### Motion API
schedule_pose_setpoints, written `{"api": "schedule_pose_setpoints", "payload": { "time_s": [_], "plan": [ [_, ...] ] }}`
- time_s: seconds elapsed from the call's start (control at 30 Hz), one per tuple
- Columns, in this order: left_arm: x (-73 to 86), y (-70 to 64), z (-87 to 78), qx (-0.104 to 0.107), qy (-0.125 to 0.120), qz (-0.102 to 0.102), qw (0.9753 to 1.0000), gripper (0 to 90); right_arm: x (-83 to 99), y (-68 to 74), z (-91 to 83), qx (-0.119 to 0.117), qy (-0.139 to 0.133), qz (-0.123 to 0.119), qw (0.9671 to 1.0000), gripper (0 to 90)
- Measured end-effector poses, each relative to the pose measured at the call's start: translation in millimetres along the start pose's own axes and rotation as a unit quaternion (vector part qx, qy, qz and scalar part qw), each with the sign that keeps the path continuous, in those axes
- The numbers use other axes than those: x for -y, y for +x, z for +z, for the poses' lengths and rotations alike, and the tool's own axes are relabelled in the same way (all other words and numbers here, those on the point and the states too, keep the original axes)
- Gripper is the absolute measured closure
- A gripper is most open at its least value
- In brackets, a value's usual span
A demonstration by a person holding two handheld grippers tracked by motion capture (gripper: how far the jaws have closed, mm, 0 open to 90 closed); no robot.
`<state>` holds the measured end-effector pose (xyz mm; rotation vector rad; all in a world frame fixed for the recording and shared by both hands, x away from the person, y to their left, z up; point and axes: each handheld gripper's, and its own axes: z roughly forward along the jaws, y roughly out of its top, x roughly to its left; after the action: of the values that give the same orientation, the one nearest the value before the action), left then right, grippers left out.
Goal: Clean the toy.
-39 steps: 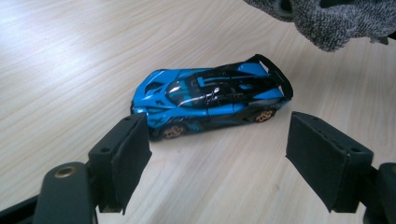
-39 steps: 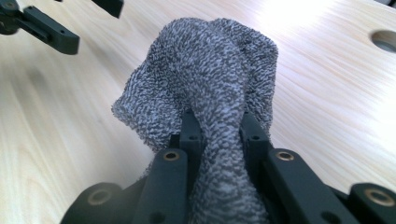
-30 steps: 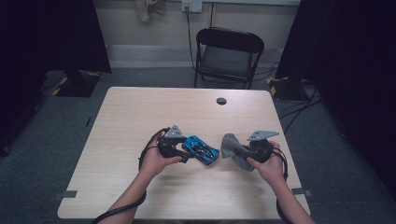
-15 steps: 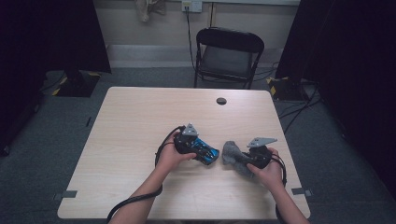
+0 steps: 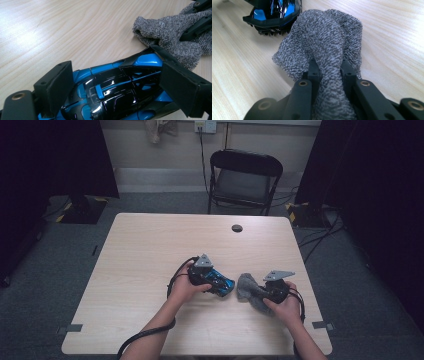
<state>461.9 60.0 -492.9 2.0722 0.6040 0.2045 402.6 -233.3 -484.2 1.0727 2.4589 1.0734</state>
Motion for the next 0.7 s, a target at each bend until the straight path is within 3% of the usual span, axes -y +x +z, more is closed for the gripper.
{"api": "schedule_pose_setpoints", "payload": {
  "time_s": [0.1, 0.23, 0.5, 0.7],
  "plan": [
    [1.1, -0.2, 0.0, 0.000, -0.004, -0.001, 1.0000, 11.8, -1.0, 1.5, 0.8, -0.001, 0.000, 0.001, 1.0000, 75.5],
    [-1.5, -0.5, 0.1, -0.001, 0.007, -0.002, 1.0000, 11.8, -4.5, 6.6, 3.6, 0.003, -0.005, 0.012, 0.9999, 75.5],
    [-1.1, -0.5, 0.1, -0.008, 0.004, -0.006, 0.9999, 11.8, -14.5, 32.6, 14.2, -0.011, 0.015, -0.039, 0.9991, 75.8],
    [0.0, -0.5, 0.8, -0.010, -0.001, 0.001, 0.9999, 12.3, -13.9, 44.8, 14.3, -0.035, 0.014, -0.044, 0.9983, 76.1]
  ]
}}
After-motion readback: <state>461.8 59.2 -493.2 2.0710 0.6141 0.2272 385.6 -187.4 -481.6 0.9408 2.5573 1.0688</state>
